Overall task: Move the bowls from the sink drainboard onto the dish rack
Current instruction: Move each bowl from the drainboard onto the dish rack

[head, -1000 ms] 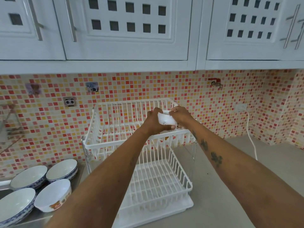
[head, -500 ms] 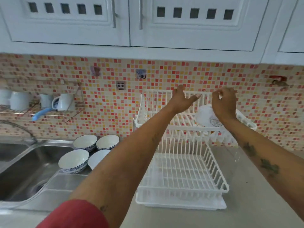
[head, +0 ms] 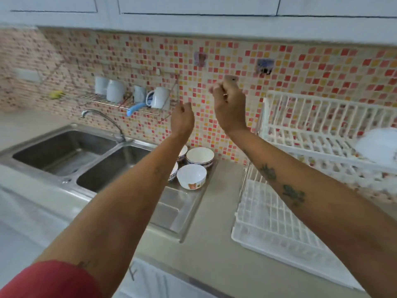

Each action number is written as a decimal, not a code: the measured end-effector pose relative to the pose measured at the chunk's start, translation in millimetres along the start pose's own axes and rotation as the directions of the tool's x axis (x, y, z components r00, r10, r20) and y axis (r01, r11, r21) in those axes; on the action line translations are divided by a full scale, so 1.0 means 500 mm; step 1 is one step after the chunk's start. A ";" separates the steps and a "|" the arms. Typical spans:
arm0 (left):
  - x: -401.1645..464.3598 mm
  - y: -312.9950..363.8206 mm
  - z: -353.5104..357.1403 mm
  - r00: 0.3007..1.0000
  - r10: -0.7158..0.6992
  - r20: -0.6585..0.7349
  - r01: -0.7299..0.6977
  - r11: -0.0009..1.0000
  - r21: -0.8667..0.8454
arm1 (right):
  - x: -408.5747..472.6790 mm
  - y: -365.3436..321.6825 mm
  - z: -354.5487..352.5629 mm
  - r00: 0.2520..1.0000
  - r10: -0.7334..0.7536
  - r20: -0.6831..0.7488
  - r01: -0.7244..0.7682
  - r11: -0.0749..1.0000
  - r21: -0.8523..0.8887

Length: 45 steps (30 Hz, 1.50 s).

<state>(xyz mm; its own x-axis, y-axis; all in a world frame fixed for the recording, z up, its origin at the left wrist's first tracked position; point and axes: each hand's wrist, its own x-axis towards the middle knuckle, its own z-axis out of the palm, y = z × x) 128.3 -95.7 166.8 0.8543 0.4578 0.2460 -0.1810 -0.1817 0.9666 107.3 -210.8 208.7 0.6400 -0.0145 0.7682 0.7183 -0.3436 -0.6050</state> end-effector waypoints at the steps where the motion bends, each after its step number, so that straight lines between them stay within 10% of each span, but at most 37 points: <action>1: 0.015 -0.038 -0.025 0.998 -0.060 -0.011 0.060 0.998 0.007 | -0.012 0.020 0.036 0.998 0.055 0.036 -0.056 0.998 0.019; 11: 0.075 -0.366 -0.115 0.829 -0.552 0.086 0.545 0.833 0.096 | -0.104 0.277 0.233 0.679 0.630 0.377 -0.500 0.773 -0.391; 18: 0.065 -0.514 -0.057 0.688 -0.719 0.102 0.725 0.688 -0.039 | -0.168 0.471 0.279 0.361 0.892 0.271 -0.783 0.448 -0.430; 24: 0.053 -0.577 -0.008 0.734 -0.678 0.050 0.668 0.707 -0.233 | -0.185 0.545 0.297 0.335 0.927 0.166 -0.863 0.373 -0.339; 45: 0.089 -0.628 0.049 0.549 -0.787 0.281 0.826 0.458 -0.329 | -0.234 0.623 0.359 0.134 0.973 0.190 -0.974 0.165 -0.158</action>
<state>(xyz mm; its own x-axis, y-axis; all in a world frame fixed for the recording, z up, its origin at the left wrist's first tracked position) 235.1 -39.4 -127.6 0.7483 0.1500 -0.6462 0.4622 0.5810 0.6700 305.3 -147.5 -107.1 0.8363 -0.1576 -0.5251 -0.5475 -0.1910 -0.8147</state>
